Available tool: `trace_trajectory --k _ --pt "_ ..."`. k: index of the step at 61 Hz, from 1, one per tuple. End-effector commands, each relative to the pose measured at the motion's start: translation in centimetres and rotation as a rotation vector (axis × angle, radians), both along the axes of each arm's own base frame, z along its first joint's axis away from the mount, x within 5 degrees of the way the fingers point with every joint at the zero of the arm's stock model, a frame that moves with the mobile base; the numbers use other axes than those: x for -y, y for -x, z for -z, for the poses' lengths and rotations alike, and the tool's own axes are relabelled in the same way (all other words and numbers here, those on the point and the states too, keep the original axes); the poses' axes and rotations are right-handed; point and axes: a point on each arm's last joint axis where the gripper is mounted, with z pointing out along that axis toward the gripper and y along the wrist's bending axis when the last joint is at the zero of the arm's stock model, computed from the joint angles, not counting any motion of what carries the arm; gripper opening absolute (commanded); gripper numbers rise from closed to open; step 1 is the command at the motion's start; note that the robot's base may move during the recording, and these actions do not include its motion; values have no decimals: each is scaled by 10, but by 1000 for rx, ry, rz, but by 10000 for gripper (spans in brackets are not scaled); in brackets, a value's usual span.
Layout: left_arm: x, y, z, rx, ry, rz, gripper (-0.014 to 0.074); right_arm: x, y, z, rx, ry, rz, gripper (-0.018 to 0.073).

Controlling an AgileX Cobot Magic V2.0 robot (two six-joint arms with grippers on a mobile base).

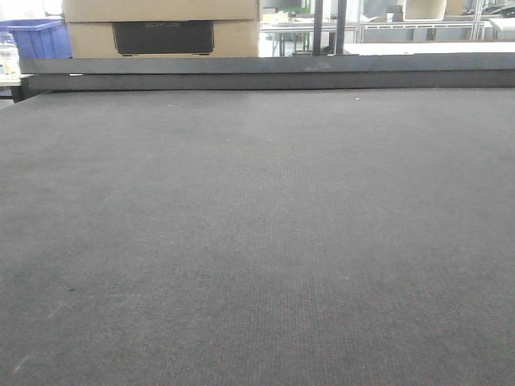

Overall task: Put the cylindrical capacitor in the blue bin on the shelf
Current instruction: 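Lower right gripper over brown capacitor and left gripper toward orange cylinder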

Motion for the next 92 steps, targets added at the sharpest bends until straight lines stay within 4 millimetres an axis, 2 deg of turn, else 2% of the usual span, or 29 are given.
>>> trace_trajectory --k 1,6,10,14,18,24,34,40,53,62,67,73,83,92 --pt "-1 -9 -25 -76 -29 -27 48 0 -14 -22 -78 12 2 70" --pt "0 -25 -41 -106 -34 -28 197 0 -36 -36 -138 11 1 323" --pt "2 -40 -46 -143 -36 -26 304 0 -55 -41 -186 10 1 488" --pt "3 -52 -48 -175 -40 -26 399 1 -76 -40 -246 12 2 575" --pt "4 -62 -46 -202 -43 -24 486 1 -93 -35 -298 10 3 568" --pt "6 -70 -43 -234 -48 -10 556 2 -117 -22 -397 34 10 568" --pt "11 -74 -42 -243 -54 26 571 10 -157 18 -587 76 51 568" --pt "11 -74 -42 -237 -52 29 571 21 -171 45 -627 32 103 559" --pt "11 -74 -42 -233 -52 29 571 41 -181 97 -570 -22 206 475" --pt "11 -74 -43 -231 -52 29 571 46 -196 117 -523 -13 224 473" --pt "11 -74 -43 -227 -51 30 571 49 -208 127 -485 -6 237 496" --pt "11 -74 -43 -227 -51 30 571 53 -222 143 -449 4 248 579" --pt "11 -74 -43 -227 -51 30 571 58 -250 168 -527 -1 248 571" --pt "11 -74 -43 -227 -51 30 571 64 -270 180 -503 -9 268 571"
